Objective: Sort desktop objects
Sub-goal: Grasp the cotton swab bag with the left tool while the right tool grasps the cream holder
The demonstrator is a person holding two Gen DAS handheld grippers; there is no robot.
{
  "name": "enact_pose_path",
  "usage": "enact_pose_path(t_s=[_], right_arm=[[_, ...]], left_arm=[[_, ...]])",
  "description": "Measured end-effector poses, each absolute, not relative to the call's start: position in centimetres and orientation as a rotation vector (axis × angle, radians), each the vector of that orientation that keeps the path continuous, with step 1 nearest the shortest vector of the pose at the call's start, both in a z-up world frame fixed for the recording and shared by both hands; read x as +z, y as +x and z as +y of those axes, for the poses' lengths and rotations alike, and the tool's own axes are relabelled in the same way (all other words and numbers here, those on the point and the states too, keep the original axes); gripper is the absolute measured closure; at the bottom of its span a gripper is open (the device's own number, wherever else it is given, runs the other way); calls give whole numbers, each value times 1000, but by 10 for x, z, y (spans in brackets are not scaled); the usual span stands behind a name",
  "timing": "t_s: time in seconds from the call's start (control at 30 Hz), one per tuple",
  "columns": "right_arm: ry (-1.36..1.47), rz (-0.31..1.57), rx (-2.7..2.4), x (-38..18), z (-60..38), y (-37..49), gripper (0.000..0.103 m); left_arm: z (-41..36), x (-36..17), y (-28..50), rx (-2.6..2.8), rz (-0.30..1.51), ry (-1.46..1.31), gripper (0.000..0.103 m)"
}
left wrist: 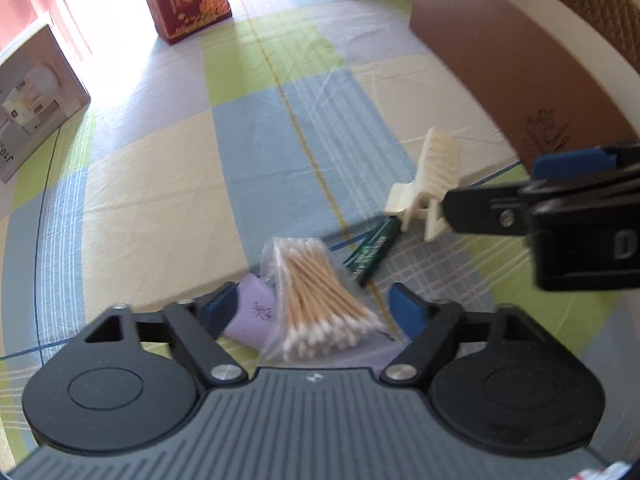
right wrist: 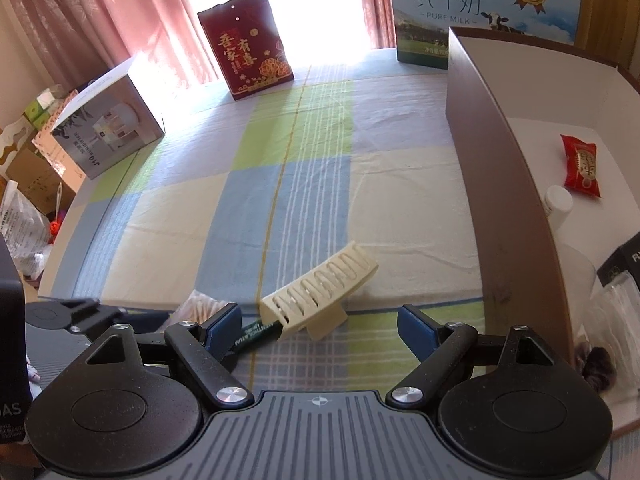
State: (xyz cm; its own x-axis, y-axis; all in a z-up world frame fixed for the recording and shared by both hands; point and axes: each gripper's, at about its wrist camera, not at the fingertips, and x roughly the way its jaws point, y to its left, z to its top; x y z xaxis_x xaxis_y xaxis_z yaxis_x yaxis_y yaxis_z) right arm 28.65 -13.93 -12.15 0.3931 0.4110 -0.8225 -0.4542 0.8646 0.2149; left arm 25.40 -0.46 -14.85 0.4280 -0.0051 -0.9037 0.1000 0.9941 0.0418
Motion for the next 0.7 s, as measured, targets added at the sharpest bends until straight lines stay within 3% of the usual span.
enact_pose_path(t_s=[0.2,0.37,0.5,0.57,0.63,0.7], right_arm=[[-50,1037,544,-130,-129,304,20],[-62,1060,523,-139,-120,322,20],[-95,1085,528,-147,-114,329,40],[-101,1091,532,-151,-113,330,45],[-114,1092,544,-154,-113,331,57],[-136,1093,558,-157,-113,331,76]], left_arm=[[21,-155,261,-51,1147,-9,64],[39,-155,262,-25,1138,-44,71],[50,-156,261,3,1138,-51,72],[54,-156,259,10,1139,-58,72],[57,-157,257,22,1142,-62,73],[62,-158,256,34,1144,-72,74]])
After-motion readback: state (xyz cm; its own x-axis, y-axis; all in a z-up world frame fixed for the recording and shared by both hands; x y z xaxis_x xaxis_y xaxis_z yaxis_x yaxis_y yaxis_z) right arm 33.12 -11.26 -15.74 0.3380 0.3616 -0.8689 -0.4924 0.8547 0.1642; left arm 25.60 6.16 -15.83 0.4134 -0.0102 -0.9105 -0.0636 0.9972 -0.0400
